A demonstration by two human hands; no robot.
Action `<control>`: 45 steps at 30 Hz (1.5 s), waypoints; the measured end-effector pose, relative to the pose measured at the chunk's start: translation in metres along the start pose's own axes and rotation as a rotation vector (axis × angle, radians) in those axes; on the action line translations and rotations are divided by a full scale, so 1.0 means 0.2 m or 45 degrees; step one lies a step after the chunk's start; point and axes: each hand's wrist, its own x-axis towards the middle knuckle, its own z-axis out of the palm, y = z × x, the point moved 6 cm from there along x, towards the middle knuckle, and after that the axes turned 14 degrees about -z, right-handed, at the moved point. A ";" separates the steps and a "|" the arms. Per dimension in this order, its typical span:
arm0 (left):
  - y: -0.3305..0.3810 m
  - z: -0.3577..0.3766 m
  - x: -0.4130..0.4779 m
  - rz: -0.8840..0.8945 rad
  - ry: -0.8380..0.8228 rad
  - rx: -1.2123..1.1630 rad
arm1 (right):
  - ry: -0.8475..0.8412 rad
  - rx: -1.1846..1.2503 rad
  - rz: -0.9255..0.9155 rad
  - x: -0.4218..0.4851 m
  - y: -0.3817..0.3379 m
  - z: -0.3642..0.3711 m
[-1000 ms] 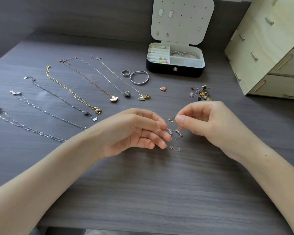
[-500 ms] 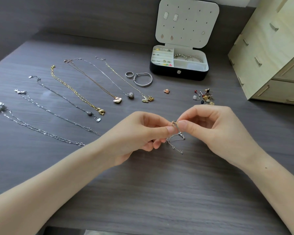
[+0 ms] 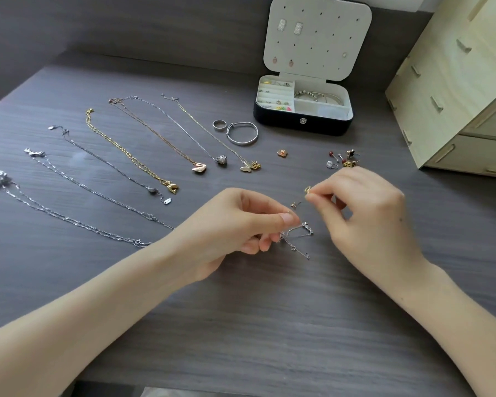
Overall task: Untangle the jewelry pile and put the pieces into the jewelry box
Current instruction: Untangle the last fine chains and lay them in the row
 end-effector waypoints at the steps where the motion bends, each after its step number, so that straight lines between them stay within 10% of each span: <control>1: 0.00 0.00 0.00 -0.018 -0.012 -0.034 | -0.033 -0.047 0.059 0.00 0.04 0.01; 10: 0.00 -0.02 0.01 -0.104 -0.050 -0.168 | -0.235 -0.209 0.161 -0.03 0.17 0.05; 25: 0.00 -0.03 0.01 -0.098 -0.038 -0.244 | -0.643 0.407 0.143 -0.07 0.01 0.10; 45: 0.01 -0.02 0.01 -0.022 -0.098 -0.254 | -0.213 0.455 0.364 0.00 -0.06 0.07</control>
